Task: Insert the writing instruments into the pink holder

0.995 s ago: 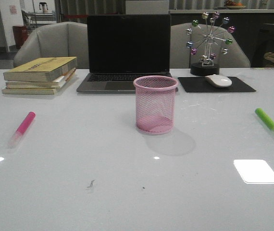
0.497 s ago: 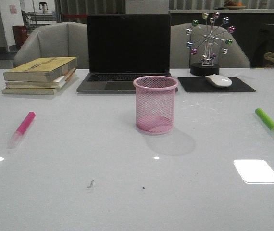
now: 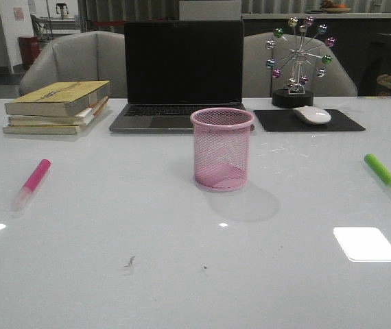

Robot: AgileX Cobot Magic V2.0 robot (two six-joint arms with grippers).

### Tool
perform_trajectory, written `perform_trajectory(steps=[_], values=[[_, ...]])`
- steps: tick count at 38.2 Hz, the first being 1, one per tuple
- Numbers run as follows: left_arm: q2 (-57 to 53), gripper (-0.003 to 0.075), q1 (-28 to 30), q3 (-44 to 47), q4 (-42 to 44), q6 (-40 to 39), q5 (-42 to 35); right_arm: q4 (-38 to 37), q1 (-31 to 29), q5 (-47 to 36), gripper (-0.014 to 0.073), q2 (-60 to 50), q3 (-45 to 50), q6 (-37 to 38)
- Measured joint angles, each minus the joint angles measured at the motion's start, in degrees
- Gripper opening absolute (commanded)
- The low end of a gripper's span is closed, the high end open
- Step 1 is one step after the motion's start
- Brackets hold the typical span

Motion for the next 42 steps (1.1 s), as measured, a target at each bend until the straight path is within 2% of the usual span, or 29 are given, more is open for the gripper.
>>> perform_trajectory(steps=[14,18,30,42], values=[[0.00,0.0092,0.00,-3.63,0.13,0.00,2.48,1.59,0.00,-8.95,0.0049,0.00,0.00,1.15],[0.00,0.0092,0.00,-7.18,0.55,0.00,3.03,1.71,0.00,-6.29,0.0049,0.00,-2.27,1.15],[0.00,0.0092,0.00,-18.55,0.77,0.00,6.30,1.71,0.00,2.52,0.0049,0.38,-19.43,1.15],[2.40,0.0092,0.00,-28.11,2.40,0.00,12.83,1.71,0.00,5.75,0.0049,11.55,-33.12,1.15]])
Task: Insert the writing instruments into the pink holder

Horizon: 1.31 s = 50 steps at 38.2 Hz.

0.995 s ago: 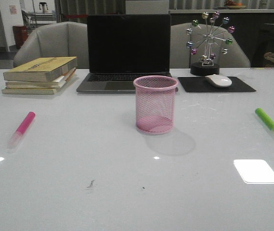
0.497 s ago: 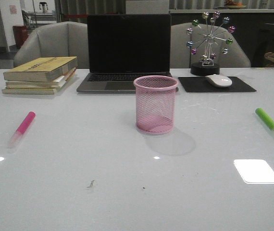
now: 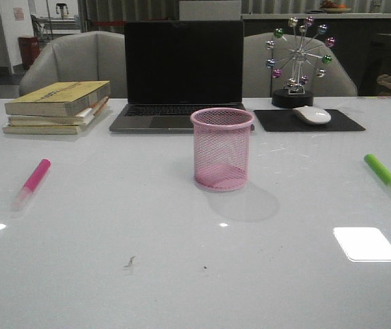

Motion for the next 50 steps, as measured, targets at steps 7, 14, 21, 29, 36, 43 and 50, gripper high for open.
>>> perform_trajectory(steps=[7,14,21,29,36,43,50], values=[[6.95,0.0092,0.00,-4.33,0.12,0.00,1.42,0.00,0.00,0.48,0.0049,7.66,-4.12,0.00],[17.02,0.0092,0.00,-7.57,0.12,0.00,1.52,0.00,0.00,1.28,0.0049,15.11,-4.81,0.00],[26.47,0.0100,0.00,-7.84,0.12,0.00,2.15,0.00,0.00,2.72,0.0049,21.78,-4.81,0.00],[34.85,0.0251,0.00,-7.84,-2.06,0.00,3.53,-0.10,0.00,2.82,0.0105,26.64,-4.81,0.00],[37.88,0.0384,0.00,-7.84,-4.71,0.00,3.75,-0.10,0.00,2.84,0.0302,28.39,-4.81,0.00],[39.43,0.0384,0.00,-7.84,-5.66,0.00,3.75,-0.10,0.00,2.94,0.0372,29.68,-4.81,0.00],[41.38,0.0384,0.00,-7.84,-6.09,0.00,3.42,-0.10,0.00,4.65,0.0372,31.53,-4.81,0.00]])
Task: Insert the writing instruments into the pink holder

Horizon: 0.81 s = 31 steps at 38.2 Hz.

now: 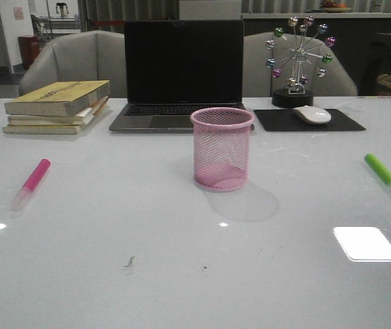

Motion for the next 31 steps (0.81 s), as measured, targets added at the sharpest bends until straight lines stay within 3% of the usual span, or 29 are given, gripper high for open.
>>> perform_trajectory(steps=[11,31], values=[[2.00,0.0384,0.00,0.00,-1.17,0.00,-0.13,0.06,0.00,4.97,0.0374,16.02,-4.04,0.00],[2.00,0.0384,0.00,-0.09,-1.29,0.00,-0.40,0.06,0.00,20.82,0.0374,52.20,-38.13,0.00]])
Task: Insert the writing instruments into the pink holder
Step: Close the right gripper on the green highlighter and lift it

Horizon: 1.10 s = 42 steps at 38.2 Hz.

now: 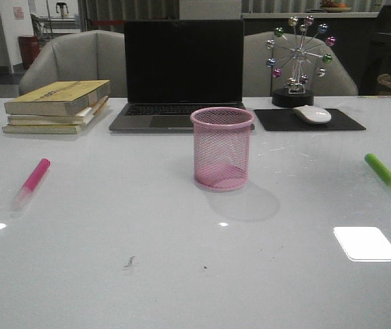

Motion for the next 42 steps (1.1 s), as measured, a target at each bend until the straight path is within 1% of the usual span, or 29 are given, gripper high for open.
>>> perform_trajectory(steps=[8,16,26,42], values=[[0.00,0.0384,0.00,0.00,0.00,0.00,0.00,0.00,0.00,3.92,0.0374,10.48,-10.30,0.00],[0.00,0.0384,0.00,0.00,0.00,0.00,0.34,-0.45,0.00,5.52,0.0374,18.13,-16.04,0.00],[0.00,0.0384,0.00,0.00,0.00,0.00,0.55,-1.48,-0.10,5.74,0.0374,24.75,-18.80,0.00],[0.00,0.0384,0.00,0.00,0.00,0.00,1.13,-2.35,-1.74,4.54,0.0374,28.78,-18.94,0.00]])
